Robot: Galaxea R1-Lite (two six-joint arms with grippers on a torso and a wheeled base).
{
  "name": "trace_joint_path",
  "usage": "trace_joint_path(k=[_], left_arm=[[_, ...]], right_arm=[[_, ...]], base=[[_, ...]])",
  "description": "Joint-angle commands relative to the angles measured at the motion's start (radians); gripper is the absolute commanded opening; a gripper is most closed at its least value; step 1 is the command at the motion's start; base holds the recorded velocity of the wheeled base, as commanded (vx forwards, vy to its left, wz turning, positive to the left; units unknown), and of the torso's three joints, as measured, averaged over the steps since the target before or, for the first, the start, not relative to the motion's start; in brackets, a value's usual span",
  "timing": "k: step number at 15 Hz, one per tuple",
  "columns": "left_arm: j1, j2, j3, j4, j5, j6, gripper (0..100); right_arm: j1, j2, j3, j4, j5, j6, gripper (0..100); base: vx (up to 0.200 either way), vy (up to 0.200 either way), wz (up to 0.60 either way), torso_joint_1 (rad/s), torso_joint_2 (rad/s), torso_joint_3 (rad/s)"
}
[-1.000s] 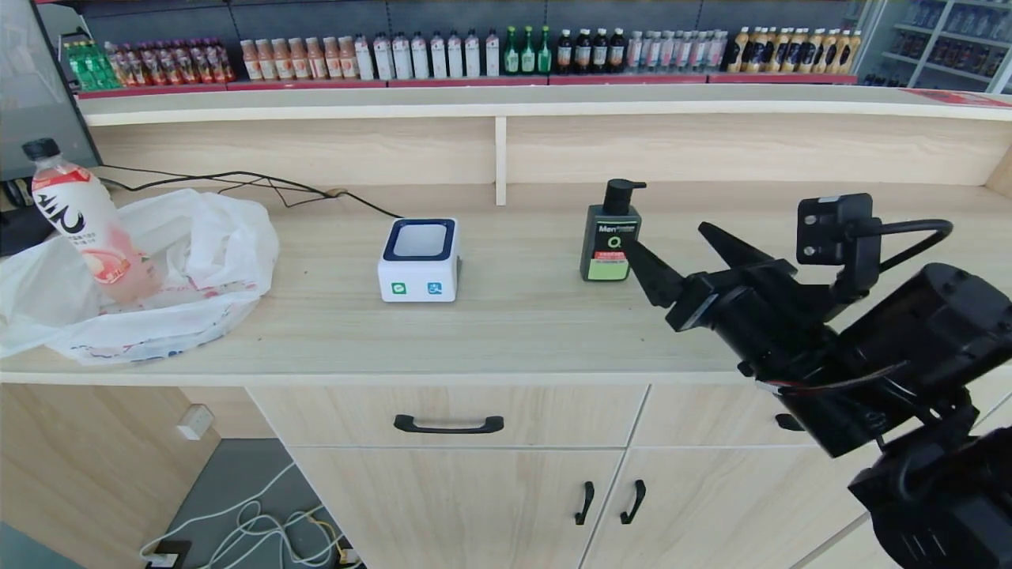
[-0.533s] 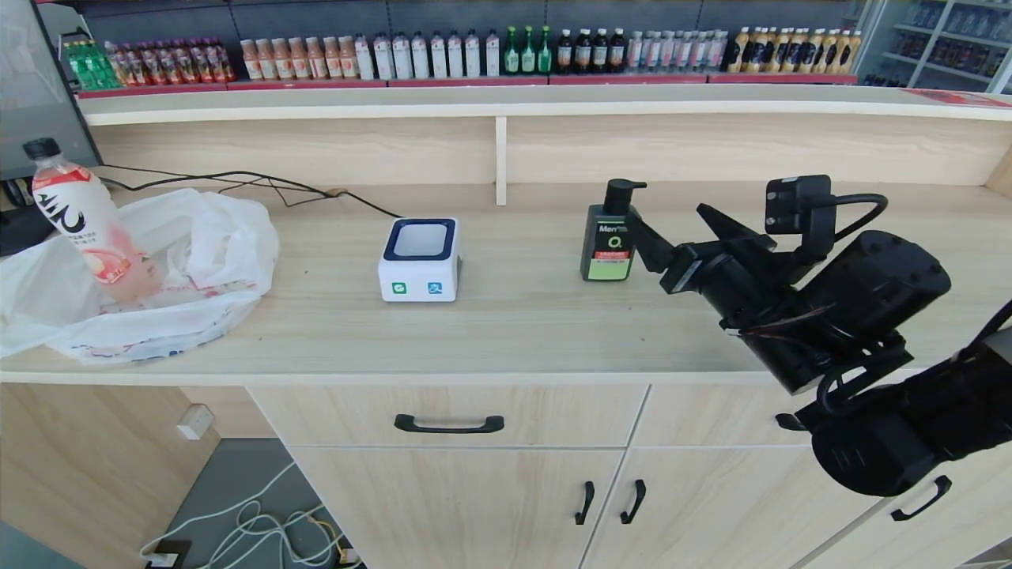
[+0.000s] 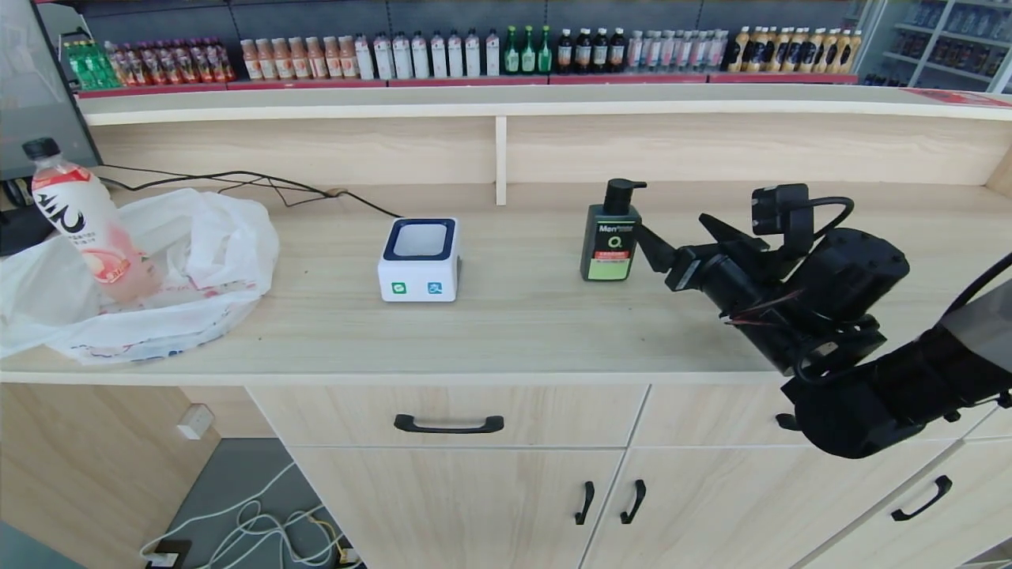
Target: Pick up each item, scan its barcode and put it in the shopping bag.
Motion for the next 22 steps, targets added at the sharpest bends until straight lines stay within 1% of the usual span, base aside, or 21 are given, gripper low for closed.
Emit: trace_joint_path(k=[1, 5, 22], left_arm=[[-0.001, 0.000, 0.000, 0.000, 0.000, 0.000, 100], [-0.001, 0.000, 0.000, 0.000, 0.000, 0.000, 100], [-0.001, 0.000, 0.000, 0.000, 0.000, 0.000, 100]], right_arm=[[-0.001, 0.015, 0.000, -0.001, 0.001, -0.014, 0], [-0.011, 0.029, 0.000, -0.001, 0.001, -0.044, 0], [-0.003, 0.023, 0.014, -0.002, 0.031, -0.081, 0]], base=[[0.000, 0.000, 0.00, 0.000, 0.00, 0.000], [0.000, 0.000, 0.00, 0.000, 0.00, 0.000], [0.000, 0.000, 0.00, 0.000, 0.00, 0.000]])
